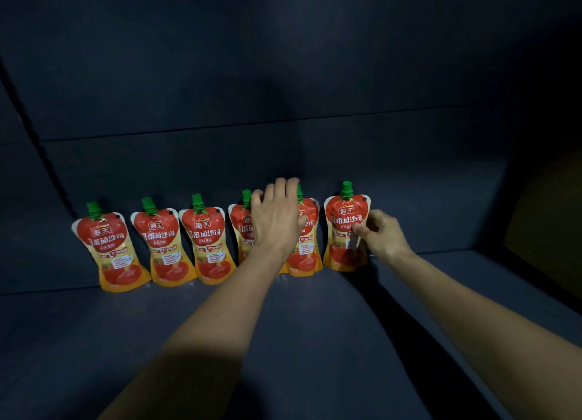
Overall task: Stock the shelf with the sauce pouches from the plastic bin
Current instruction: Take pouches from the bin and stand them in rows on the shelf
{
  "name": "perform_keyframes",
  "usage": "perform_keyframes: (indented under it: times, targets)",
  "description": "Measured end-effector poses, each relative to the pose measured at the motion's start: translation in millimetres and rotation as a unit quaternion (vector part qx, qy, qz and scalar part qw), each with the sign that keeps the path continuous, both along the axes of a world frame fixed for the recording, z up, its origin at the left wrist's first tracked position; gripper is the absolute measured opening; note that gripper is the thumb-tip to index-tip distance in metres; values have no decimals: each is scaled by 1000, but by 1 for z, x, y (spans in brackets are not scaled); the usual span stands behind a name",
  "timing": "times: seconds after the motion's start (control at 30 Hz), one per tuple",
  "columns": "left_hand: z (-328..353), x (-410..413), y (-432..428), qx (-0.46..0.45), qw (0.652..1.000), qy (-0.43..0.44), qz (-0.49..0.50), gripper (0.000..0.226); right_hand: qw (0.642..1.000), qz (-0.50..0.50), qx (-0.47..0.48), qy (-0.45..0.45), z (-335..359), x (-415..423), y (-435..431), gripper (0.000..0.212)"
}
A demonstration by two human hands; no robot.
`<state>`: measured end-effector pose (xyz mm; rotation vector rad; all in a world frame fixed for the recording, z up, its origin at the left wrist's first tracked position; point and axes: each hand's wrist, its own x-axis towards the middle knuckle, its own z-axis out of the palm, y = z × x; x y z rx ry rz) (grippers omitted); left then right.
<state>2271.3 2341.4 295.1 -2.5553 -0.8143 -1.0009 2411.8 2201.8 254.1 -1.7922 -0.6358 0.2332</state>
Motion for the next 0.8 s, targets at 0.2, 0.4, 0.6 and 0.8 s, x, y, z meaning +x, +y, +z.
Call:
perform_keyframes:
  times: [0.2,0.4,0.6,0.8]
  targets:
    - [-2,-24,-23,-41,998,23,-40,90,991,-43,-101,-81,-9,-33,-36,66]
    - [-42,-89,-90,-137,977,56,-154,75,962,-52,-175,-203,-30,-111,-106,63]
    - [-99,-175,-178,-203,937,66,-277,60,948,-138,-138,-250,-64,-228,-210,44]
    - [-139,-242,-281,-280,880,84,-373,46,930,-258,-108,-240,-126,-337,-325,37]
